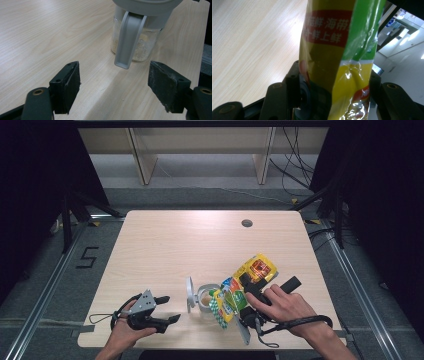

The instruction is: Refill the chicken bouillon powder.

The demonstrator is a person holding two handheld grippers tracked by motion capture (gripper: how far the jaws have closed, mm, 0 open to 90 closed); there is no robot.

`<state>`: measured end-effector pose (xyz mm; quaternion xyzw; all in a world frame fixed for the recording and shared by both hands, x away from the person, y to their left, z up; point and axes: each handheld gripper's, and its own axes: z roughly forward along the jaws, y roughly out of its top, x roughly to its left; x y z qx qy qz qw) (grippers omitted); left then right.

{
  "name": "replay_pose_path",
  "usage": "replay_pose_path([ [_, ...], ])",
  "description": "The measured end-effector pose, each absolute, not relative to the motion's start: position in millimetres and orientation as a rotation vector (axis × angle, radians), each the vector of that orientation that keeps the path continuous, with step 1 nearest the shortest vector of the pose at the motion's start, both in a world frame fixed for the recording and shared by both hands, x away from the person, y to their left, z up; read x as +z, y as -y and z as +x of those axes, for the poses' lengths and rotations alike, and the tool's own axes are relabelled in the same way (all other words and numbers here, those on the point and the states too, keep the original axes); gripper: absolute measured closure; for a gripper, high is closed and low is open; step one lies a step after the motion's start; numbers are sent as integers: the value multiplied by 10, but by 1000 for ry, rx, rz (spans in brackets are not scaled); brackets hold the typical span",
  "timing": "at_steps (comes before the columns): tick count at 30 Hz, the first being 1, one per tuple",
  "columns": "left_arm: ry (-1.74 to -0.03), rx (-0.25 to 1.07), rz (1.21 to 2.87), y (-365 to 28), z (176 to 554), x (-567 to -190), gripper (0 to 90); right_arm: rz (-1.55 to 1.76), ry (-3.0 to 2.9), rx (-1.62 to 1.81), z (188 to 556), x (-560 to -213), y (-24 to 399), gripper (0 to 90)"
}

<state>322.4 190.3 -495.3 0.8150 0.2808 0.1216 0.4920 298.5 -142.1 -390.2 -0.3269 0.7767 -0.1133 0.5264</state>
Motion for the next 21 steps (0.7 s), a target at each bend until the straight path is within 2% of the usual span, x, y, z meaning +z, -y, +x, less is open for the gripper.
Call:
replay_pose_path([
  [21, -661, 304, 1981, -1903, 3229, -4948, 252, -736, -1871, -267, 2966, -3909, 1448, 486],
])
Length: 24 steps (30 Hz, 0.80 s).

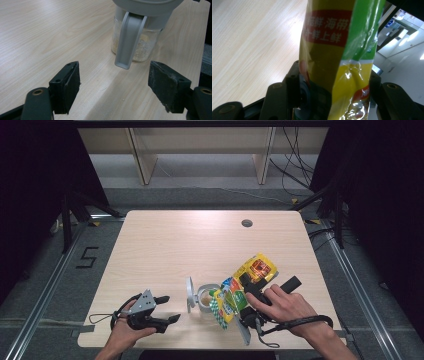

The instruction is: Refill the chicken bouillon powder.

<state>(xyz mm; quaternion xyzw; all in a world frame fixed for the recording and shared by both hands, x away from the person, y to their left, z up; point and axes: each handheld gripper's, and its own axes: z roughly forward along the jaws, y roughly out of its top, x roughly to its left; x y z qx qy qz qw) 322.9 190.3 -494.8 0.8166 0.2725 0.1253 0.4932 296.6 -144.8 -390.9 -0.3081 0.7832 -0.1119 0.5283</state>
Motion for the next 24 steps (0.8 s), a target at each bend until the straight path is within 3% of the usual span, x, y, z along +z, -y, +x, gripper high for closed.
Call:
replay_pose_path([
  [24, -681, 297, 1982, -1899, 3228, -4952, 236, -793, -1866, -281, 2982, -3885, 1425, 486],
])
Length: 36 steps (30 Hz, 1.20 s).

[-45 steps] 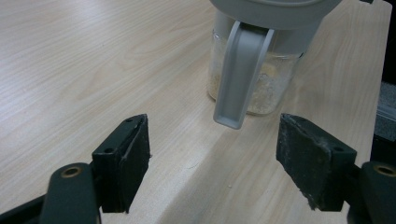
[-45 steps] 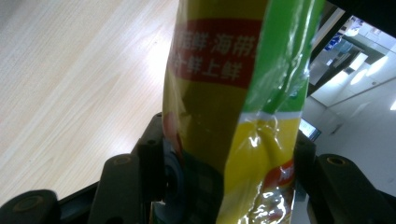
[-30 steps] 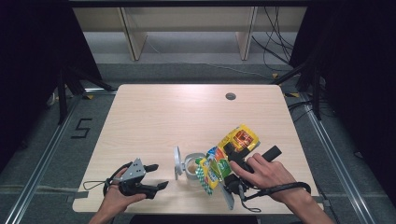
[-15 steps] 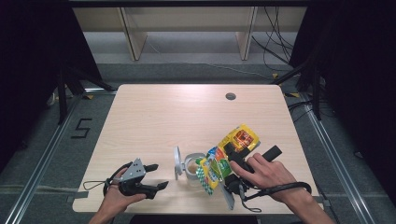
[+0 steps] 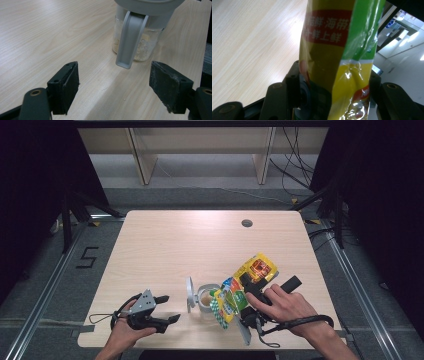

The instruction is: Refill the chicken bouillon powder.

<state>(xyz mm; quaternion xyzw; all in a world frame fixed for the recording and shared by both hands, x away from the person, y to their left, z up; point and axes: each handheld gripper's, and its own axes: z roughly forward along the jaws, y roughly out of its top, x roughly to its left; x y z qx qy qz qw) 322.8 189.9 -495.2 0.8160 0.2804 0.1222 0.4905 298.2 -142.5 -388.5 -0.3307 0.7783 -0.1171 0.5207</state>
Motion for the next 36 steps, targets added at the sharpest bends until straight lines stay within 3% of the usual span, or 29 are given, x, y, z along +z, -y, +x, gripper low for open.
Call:
replay_pose_path([
  [36, -675, 300, 1976, -1893, 3227, -4951, 239, -826, -1849, -281, 2984, -3865, 1416, 487],
])
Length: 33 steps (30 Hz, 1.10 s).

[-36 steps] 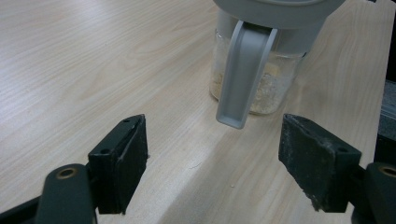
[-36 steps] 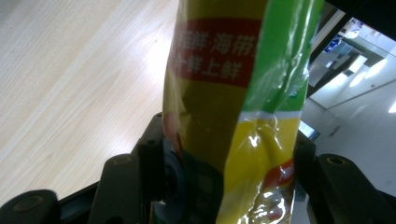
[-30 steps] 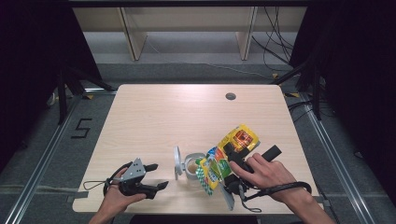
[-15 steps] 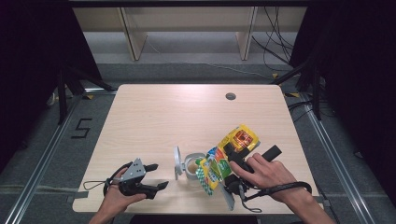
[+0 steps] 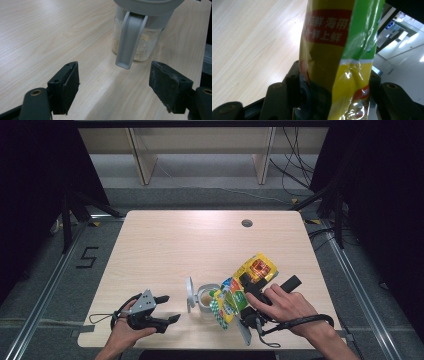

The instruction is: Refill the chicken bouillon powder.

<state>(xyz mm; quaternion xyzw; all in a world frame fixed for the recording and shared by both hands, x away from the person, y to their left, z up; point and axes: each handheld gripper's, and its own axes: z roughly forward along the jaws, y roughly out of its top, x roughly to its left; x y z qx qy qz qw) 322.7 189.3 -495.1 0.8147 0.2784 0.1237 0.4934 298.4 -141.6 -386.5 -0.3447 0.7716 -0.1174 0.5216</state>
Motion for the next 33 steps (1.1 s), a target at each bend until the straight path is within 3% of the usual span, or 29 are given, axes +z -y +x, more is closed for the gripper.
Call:
replay_pose_path([
  [33, -671, 305, 1984, -1897, 3232, -4950, 239, -830, -1850, -280, 2983, -3852, 1422, 488],
])
